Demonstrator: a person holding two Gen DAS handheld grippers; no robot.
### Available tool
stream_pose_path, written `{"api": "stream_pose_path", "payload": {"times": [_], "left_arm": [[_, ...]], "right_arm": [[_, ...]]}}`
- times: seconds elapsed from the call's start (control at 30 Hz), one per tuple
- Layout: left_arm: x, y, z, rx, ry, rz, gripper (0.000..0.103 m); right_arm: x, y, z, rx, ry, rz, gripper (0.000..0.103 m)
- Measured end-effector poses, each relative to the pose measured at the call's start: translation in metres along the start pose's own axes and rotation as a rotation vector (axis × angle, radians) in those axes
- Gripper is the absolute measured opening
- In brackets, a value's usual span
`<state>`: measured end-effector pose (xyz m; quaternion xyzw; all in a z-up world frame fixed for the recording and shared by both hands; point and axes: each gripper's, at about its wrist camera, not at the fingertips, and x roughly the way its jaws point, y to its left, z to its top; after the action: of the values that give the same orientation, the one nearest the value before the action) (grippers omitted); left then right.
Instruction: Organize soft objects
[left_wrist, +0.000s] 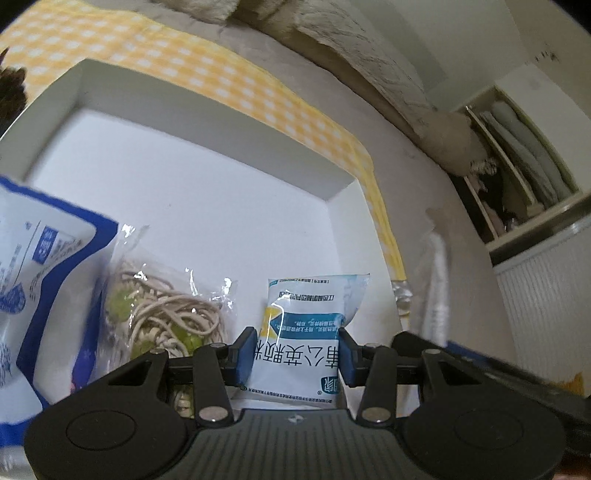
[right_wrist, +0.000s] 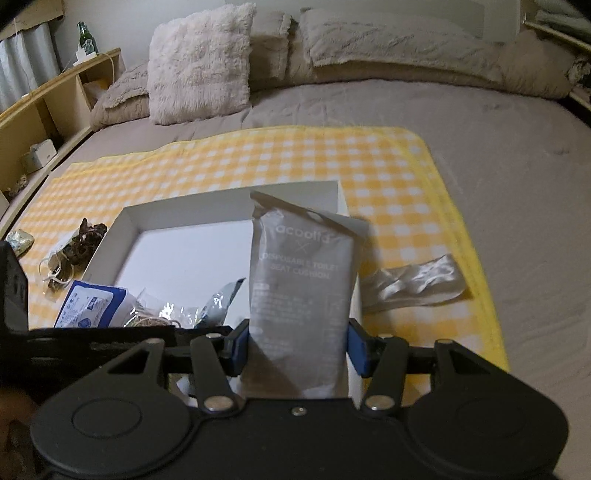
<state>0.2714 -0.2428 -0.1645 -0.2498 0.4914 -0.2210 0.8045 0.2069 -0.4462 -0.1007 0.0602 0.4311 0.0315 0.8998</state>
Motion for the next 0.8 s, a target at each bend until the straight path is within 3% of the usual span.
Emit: {"api": "stream_pose_path", "payload": {"times": [0.13, 0.27, 0.37, 0.57, 0.8], "left_arm": [[-0.004, 0.006, 0.002, -0.055, -0.002, -0.021, 0.049], [-0.006, 0.009, 0.005, -0.108, 0.013, -0.07, 0.064], [-0.007, 0.01, 0.004, -0.149, 0.025, -0.102, 0.068], [-0.01, 0.004, 0.003, -0.129, 0.04, -0.077, 0.066], [-0.012, -0.001, 0.014, -0.029, -0.007, -0.03, 0.061]], "right_arm": [[0.004, 0.001, -0.001, -0.005, 0.005, 0.01, 0.054], [0.008, 0.006, 0.0, -0.048, 0.014, -0.009, 0.054], [0.013, 0.005, 0.0, -0.047, 0.029, -0.01, 0.055], [0.015, 0.004, -0.001, -0.064, 0.06, -0.037, 0.062], [0.008, 0.007, 0.001, -0.103, 0.066, -0.047, 0.063]]}}
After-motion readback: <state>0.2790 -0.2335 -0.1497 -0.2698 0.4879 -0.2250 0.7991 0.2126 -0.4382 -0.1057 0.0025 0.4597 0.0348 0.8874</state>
